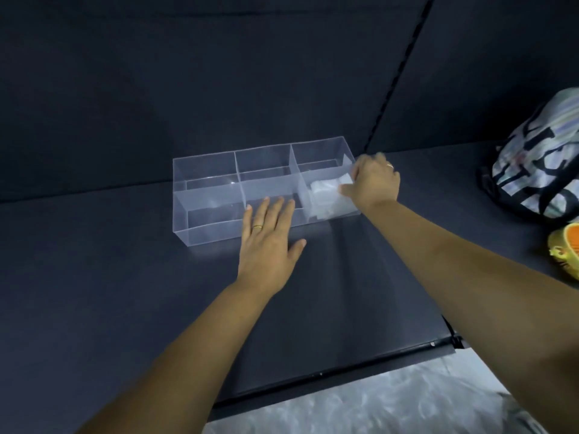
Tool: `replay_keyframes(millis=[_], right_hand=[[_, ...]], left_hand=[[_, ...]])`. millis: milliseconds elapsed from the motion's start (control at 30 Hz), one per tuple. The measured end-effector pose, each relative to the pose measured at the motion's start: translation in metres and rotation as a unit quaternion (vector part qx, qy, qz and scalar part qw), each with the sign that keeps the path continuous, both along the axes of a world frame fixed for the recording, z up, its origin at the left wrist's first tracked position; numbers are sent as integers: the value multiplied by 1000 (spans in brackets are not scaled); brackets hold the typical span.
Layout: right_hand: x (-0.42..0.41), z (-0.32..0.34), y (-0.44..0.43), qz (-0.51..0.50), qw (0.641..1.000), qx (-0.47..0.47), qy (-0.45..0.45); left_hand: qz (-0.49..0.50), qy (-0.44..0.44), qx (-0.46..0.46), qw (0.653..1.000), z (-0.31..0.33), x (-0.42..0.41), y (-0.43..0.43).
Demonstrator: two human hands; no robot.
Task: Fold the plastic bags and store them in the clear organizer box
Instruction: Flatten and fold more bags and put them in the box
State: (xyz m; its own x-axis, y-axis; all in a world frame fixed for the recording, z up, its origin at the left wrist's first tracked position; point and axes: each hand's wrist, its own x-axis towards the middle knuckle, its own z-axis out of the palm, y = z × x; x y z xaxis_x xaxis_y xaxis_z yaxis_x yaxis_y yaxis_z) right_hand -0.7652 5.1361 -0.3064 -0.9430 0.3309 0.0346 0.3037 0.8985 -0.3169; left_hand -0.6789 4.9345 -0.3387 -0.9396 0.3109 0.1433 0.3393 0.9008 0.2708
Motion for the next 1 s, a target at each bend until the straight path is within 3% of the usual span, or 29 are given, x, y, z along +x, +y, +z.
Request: replay_keyframes(millis=[200, 300, 400, 533, 633, 700, 800, 867, 933, 1000], right_hand=[[43, 14, 2, -8, 987, -136, 86], [109, 9, -6, 30, 964, -193, 179], [205, -17, -20, 43, 953, -185, 237], [324, -71, -33, 30, 982, -147, 112], [355, -94, -38, -46, 978, -203, -24], [345, -94, -45, -110, 942, -310, -71], [319, -91, -64, -150, 837, -521, -75], [305, -89, -77, -206, 776, -589, -95], [298, -87, -83, -268, 745, -602, -104], [300, -84, -84, -281, 758, -580, -102]], left_hand=[[9, 13, 3, 1000, 0, 46, -12], [20, -55, -14, 998, -16, 104, -25], [48, -97, -55, 993, -26, 163, -38], [69, -120, -89, 986, -29, 202, -46], [66, -129, -107, 984, -35, 203, -49], [66, -141, -123, 980, -38, 202, -50], [67, -153, -114, 979, -38, 201, -51], [63, -159, -109, 979, -39, 200, -52], [59, -167, -108, 978, -39, 199, -53], [57, -179, -105, 977, -39, 197, -54]])
